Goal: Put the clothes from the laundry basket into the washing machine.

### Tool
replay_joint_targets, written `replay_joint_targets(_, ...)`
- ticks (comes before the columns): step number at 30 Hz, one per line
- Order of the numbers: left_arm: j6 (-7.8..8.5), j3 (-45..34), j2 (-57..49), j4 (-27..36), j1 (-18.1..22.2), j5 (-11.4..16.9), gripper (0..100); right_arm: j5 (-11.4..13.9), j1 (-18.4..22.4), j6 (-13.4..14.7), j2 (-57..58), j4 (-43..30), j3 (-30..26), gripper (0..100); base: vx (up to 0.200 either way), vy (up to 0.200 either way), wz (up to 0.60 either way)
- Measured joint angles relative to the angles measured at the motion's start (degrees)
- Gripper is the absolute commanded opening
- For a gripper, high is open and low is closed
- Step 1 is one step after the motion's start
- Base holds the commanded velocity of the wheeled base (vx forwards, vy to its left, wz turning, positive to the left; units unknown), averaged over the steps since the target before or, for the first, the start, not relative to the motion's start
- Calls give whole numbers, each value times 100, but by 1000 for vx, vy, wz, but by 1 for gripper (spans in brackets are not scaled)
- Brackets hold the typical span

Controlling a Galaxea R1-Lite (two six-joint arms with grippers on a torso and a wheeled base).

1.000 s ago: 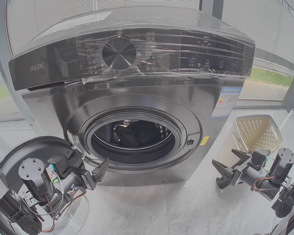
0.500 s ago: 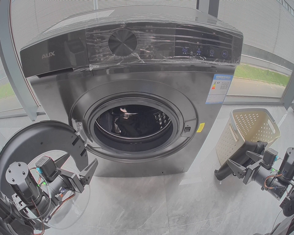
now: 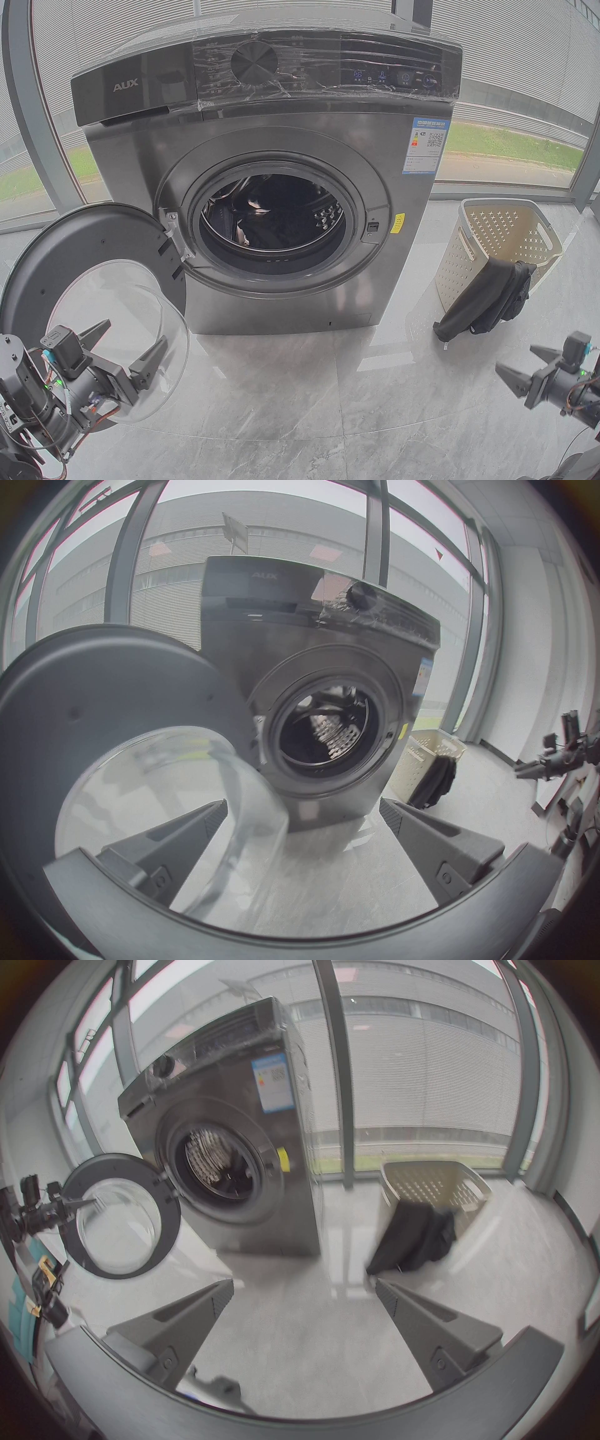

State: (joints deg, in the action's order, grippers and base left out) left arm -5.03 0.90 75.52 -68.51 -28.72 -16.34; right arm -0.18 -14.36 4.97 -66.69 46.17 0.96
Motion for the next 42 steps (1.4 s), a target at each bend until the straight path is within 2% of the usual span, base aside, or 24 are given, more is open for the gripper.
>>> replay_joint_targets(4,13,9,-956,1172,76,-2,100,-2,102,-66,1308,-1139,0,100,0,0,0)
replay_joint_targets(8,22,9,-1673,1914,94,6,100,18,238,-96,2199,-1820,2,100,0,0,0)
replay_joint_targets(15,35,9,-3521,3896,255,38,100,140,629,-185,4020,-3067,2,100,0,0,0)
replay_joint_targets(18,28,9,-4568,4916,549,63,100,179,856,-297,4798,-3561,2,100,0,0,0)
replay_joint_targets(20,17,9,-4904,5229,699,72,100,166,929,-334,5024,-3752,2,100,0,0,0)
replay_joint_targets(23,-11,9,-5748,5915,1246,107,100,72,1101,-372,5585,-4231,2,100,0,0,0)
replay_joint_targets(26,30,9,-6266,6299,1663,110,100,7,1225,-396,5965,-4515,2,100,0,0,0)
replay_joint_targets(28,156,9,-6518,6427,1862,46,100,-26,1293,-402,6168,-4612,2,100,0,0,0)
replay_joint_targets(32,345,11,-6826,6463,2135,-367,100,-50,1362,-411,6422,-4649,2,100,0,0,0)
replay_joint_targets(34,386,11,-6902,6488,2264,-375,100,-55,1370,-416,6479,-4654,2,100,0,0,0)
replay_joint_targets(36,474,11,-6963,6534,2423,-211,100,-57,1374,-416,6521,-4657,5,100,0,0,0)
replay_joint_targets(40,631,11,-7064,6662,2719,427,100,-60,1385,-418,6571,-4660,5,100,0,0,0)
replay_joint_targets(42,669,11,-7128,6695,2815,507,100,-60,1385,-419,6584,-4660,5,100,0,0,0)
